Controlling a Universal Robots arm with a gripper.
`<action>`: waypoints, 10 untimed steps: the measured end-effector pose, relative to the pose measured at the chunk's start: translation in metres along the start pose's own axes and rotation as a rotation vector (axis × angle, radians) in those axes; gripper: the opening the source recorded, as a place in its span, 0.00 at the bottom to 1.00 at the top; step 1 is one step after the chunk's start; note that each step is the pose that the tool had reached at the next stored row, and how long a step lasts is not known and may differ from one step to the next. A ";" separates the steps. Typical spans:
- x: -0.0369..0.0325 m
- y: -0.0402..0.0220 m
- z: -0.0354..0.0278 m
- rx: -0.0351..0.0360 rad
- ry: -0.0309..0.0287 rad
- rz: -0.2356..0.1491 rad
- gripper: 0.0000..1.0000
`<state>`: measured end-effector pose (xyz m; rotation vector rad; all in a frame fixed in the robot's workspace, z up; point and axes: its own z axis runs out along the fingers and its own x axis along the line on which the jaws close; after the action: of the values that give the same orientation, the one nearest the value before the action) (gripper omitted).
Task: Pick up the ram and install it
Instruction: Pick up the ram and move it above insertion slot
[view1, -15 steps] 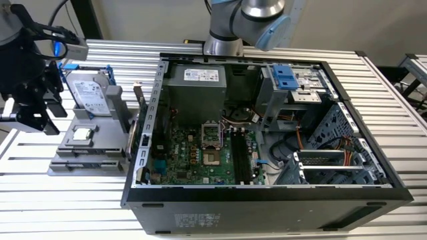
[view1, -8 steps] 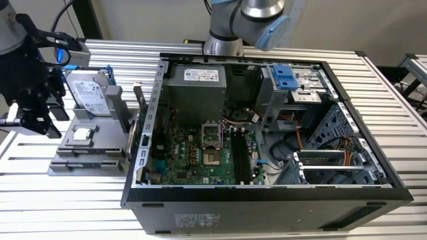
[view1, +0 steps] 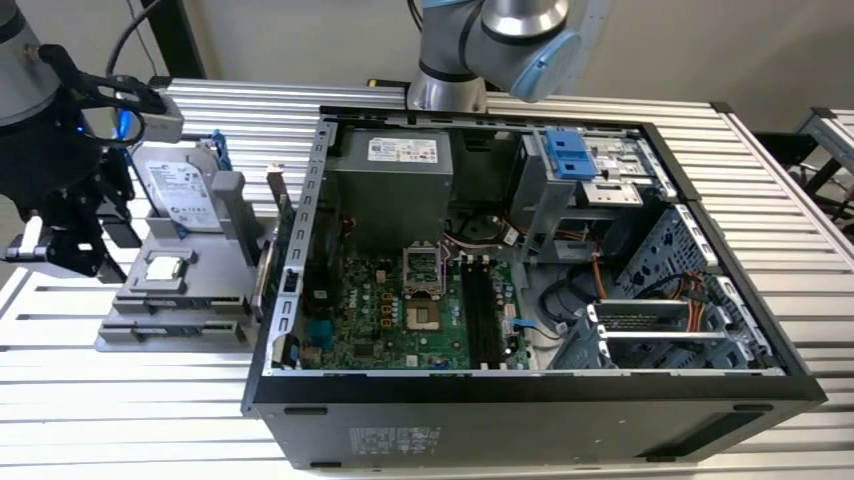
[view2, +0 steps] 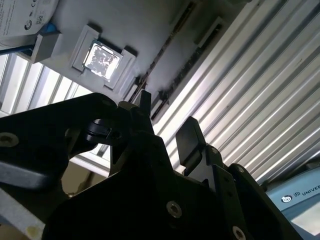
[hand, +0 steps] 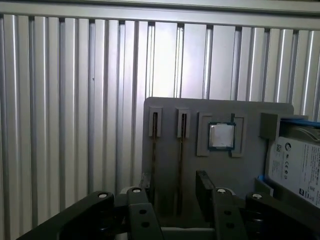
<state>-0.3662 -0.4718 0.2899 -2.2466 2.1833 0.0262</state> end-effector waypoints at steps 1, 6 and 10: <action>0.0003 0.0001 0.0013 0.0000 0.0000 0.000 1.00; 0.0028 0.0004 0.0087 0.0000 0.0000 0.000 1.00; 0.0048 0.0007 0.0145 -0.0001 0.0001 0.000 1.00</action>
<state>-0.3668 -0.4764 0.2753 -2.2469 2.1832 0.0262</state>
